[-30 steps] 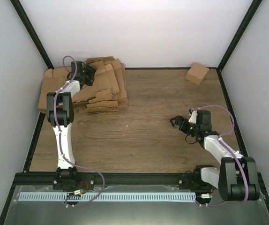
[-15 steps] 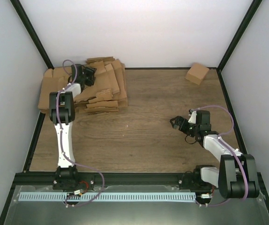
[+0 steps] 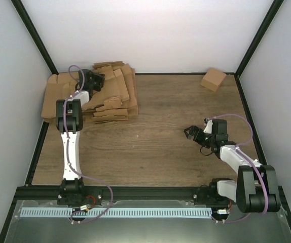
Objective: Fold the paper box
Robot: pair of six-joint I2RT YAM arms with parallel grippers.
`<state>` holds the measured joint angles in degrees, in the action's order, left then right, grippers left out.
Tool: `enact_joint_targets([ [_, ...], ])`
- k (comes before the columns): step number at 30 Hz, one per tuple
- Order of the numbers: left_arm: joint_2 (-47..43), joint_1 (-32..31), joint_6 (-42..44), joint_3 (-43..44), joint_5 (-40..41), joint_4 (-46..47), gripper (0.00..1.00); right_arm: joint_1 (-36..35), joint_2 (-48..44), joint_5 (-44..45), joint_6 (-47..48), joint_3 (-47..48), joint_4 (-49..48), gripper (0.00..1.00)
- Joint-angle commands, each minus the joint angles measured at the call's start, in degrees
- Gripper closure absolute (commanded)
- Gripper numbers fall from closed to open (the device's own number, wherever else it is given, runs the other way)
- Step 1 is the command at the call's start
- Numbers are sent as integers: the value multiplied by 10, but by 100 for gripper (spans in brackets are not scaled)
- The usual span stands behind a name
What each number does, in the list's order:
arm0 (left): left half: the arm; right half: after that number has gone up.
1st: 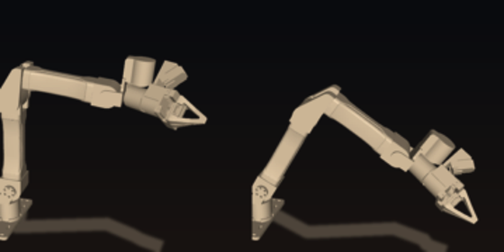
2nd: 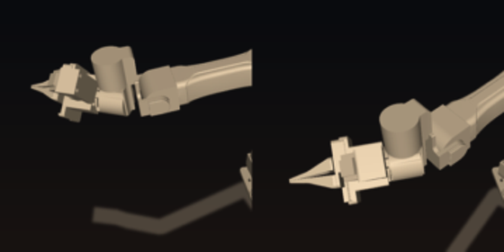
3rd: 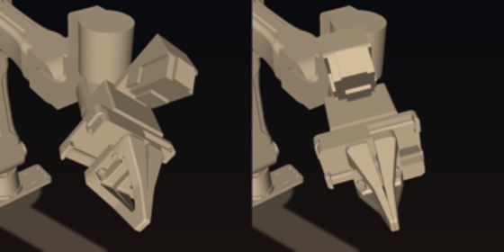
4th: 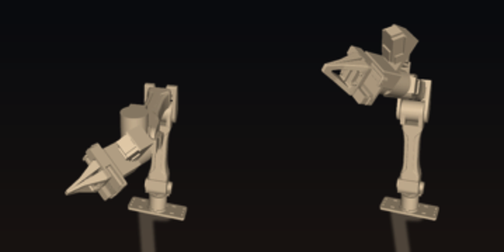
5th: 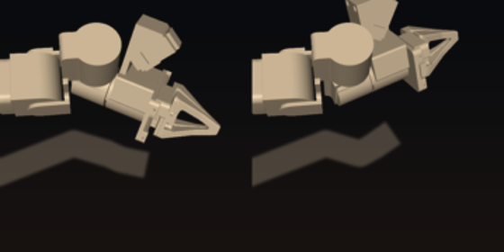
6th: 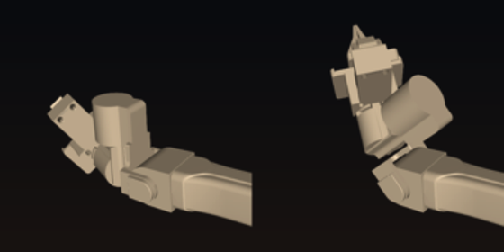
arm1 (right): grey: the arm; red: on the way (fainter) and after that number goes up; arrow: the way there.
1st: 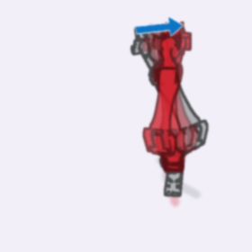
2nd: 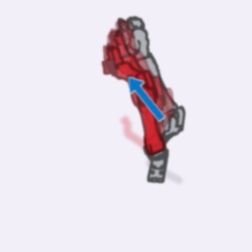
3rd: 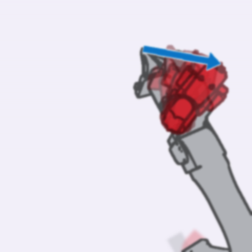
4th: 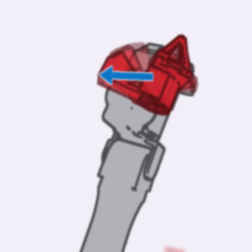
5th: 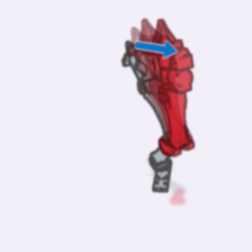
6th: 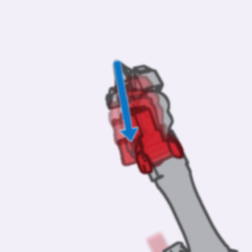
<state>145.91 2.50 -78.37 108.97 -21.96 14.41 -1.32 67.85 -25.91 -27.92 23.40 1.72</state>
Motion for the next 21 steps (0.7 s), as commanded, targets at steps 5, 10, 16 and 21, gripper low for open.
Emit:
enact_joint_targets([
  [5,-7,8,18,30,0,3,96,-4,-3,2,-1,7,-4,0],
  [10,-73,8,56,-6,0,-16,96,-3,-3,1,0,6,-3,0],
  [16,-185,9,89,-85,7,-22,96,-3,-3,1,-2,6,-4,0],
  [21,-286,9,116,-164,32,-41,96,-4,-5,1,-1,5,-4,0],
])
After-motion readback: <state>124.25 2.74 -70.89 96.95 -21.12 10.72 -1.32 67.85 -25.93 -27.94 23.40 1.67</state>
